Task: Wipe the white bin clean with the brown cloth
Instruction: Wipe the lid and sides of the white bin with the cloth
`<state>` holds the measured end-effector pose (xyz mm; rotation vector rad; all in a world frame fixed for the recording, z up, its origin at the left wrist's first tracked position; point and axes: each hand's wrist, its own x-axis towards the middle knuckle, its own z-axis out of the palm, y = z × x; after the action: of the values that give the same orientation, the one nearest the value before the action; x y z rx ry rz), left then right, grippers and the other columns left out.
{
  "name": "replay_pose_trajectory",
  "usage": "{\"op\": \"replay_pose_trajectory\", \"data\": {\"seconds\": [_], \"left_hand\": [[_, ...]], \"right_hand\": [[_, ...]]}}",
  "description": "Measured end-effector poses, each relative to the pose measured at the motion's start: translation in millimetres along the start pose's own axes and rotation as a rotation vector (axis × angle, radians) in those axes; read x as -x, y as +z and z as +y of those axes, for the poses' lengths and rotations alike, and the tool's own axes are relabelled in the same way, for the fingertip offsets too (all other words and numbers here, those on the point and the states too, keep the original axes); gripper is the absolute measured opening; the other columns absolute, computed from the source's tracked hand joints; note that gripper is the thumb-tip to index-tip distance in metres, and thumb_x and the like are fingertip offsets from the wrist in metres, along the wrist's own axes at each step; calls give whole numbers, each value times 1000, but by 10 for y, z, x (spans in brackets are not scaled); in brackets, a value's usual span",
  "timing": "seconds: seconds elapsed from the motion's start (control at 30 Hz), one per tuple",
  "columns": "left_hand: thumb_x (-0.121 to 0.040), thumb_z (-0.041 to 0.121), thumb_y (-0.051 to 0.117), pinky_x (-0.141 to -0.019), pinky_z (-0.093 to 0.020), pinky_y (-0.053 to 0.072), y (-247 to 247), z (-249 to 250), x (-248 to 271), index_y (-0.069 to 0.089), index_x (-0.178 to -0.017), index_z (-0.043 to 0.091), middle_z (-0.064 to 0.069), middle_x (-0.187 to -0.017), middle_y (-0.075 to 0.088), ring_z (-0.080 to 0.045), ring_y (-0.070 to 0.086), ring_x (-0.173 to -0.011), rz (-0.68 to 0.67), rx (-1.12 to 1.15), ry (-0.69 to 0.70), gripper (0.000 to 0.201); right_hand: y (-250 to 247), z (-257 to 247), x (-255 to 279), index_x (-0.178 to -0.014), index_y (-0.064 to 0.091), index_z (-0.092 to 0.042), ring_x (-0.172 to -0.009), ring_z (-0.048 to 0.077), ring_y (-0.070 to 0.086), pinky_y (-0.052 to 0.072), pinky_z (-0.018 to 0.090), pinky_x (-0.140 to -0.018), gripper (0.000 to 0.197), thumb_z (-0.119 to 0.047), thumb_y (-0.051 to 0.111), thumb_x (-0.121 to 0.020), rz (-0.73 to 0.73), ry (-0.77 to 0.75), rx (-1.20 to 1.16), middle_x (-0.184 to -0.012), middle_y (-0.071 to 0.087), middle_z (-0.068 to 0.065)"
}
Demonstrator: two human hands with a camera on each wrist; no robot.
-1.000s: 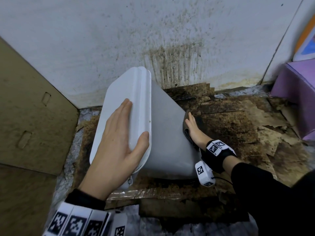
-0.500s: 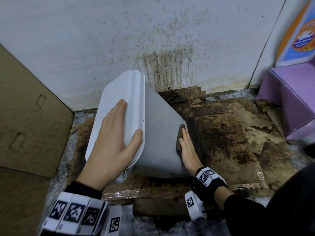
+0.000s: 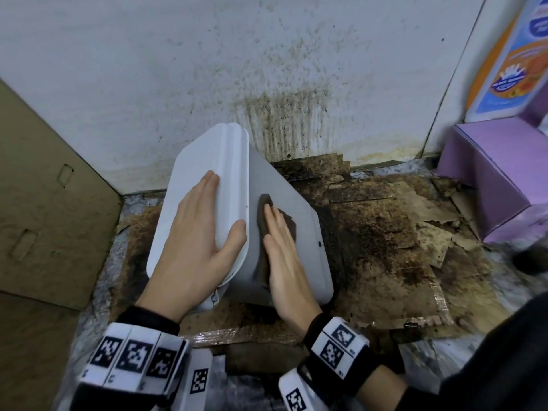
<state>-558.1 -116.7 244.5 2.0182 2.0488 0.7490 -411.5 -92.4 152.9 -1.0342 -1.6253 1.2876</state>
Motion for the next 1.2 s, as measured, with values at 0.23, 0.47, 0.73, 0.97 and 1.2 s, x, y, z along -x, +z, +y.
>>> {"op": "replay_pose_trajectory", "data": {"seconds": [0.23,0.47,0.73,0.97,1.2], "left_hand": [[-96,54,38,-120,-16,7,-21,-60,33,14,-161,17,4,-169,15,-7,12,-154,3,14,-6,79],[-97,54,40,-124,-29,14,-57,-149,60,12,-162,24,11,-168,14,-4,12,-153,-1,51,-34,76],[-97,54,38,-124,-30,14,-56,-130,51,12,-162,22,8,-168,15,-5,13,-153,-4,52,-37,77],[-96,52,38,-123,-25,11,-11,-54,9,14,-161,16,2,-168,16,-9,13,-154,9,15,-1,78],[-95,56,35,-120,-18,7,1,-55,19,12,-162,17,4,-169,14,-7,12,-154,8,23,-16,81]], "right_hand": [[-3,145,2,-162,23,-30,-157,3,10,11,34,-128,51,-28,29,-111,38,-167,141,-170,16,-16],[-266,1121,84,-154,17,-48,-155,-3,7,11,42,-130,50,-45,22,-104,143,159,155,-169,14,-19],[-288,1173,85,-161,21,-35,-157,8,9,8,36,-129,50,-27,26,-111,225,412,78,-172,13,-8],[19,495,44,-154,25,-46,-154,-4,12,10,37,-130,63,-54,16,-92,248,216,6,-169,21,-16],[276,-248,91,-160,24,-36,-155,-4,7,11,41,-129,54,-35,20,-106,102,-91,-31,-170,17,-18]]}}
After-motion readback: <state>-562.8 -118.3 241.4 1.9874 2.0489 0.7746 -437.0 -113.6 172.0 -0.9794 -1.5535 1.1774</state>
